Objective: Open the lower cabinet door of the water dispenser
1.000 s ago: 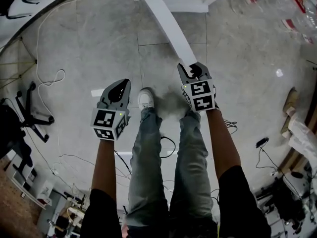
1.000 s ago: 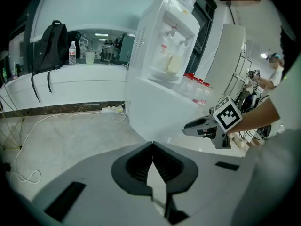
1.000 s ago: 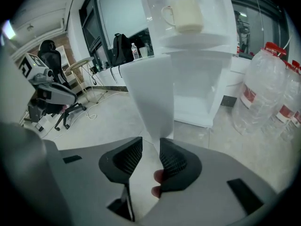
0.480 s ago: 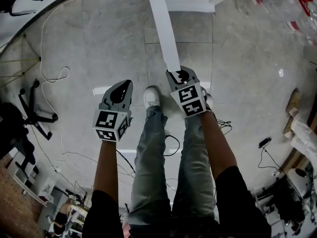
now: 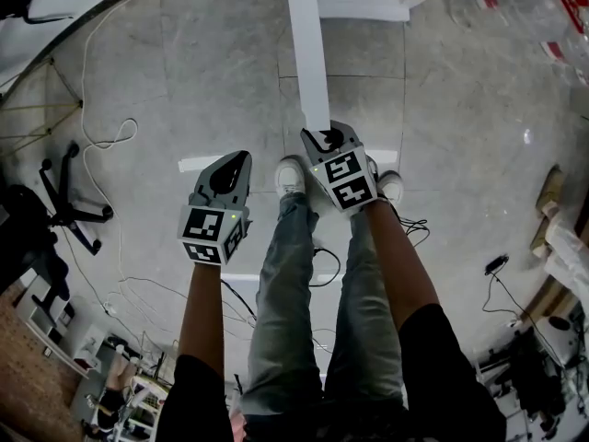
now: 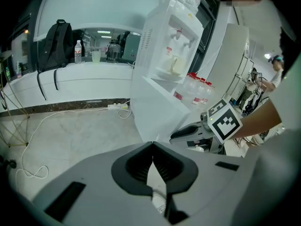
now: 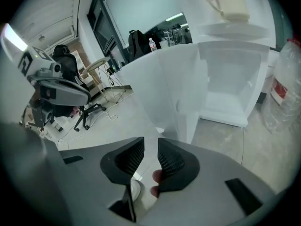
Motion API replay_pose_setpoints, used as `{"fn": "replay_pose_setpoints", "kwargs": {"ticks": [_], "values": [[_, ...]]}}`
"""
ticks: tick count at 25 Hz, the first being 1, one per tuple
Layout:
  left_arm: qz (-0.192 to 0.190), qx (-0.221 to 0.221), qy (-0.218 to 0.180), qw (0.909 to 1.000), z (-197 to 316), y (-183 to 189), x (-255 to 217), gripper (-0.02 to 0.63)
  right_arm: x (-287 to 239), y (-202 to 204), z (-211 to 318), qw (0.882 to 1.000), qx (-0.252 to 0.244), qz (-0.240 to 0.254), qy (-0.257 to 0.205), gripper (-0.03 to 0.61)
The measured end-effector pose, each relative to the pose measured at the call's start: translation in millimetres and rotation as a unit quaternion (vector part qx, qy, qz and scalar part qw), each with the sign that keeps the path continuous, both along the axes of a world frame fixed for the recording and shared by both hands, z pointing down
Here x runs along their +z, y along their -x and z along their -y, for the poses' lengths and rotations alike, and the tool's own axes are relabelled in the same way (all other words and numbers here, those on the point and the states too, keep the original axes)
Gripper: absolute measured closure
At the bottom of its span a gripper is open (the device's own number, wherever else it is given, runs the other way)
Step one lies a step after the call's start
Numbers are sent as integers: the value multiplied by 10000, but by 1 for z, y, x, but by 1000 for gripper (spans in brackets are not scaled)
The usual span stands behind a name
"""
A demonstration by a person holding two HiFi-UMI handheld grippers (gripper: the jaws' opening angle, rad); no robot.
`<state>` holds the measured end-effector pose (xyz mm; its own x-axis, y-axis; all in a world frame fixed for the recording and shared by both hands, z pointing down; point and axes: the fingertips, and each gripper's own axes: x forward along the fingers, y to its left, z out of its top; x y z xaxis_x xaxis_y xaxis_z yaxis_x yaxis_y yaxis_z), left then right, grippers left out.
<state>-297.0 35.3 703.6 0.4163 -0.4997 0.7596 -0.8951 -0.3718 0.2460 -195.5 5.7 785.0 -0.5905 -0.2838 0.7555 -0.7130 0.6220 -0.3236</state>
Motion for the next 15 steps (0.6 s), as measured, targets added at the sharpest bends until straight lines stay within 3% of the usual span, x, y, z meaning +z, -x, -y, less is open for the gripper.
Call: {"fn": "replay_pose_setpoints", "kwargs": {"ticks": [7, 15], "values": [[-75, -20, 64, 9999, -9, -7, -15, 601, -22, -8, -9, 10000, 2, -48, -52, 472], [-355, -136, 11, 9993, -5, -40, -62, 601, -81, -57, -24, 9990, 320, -278, -144, 534]]}}
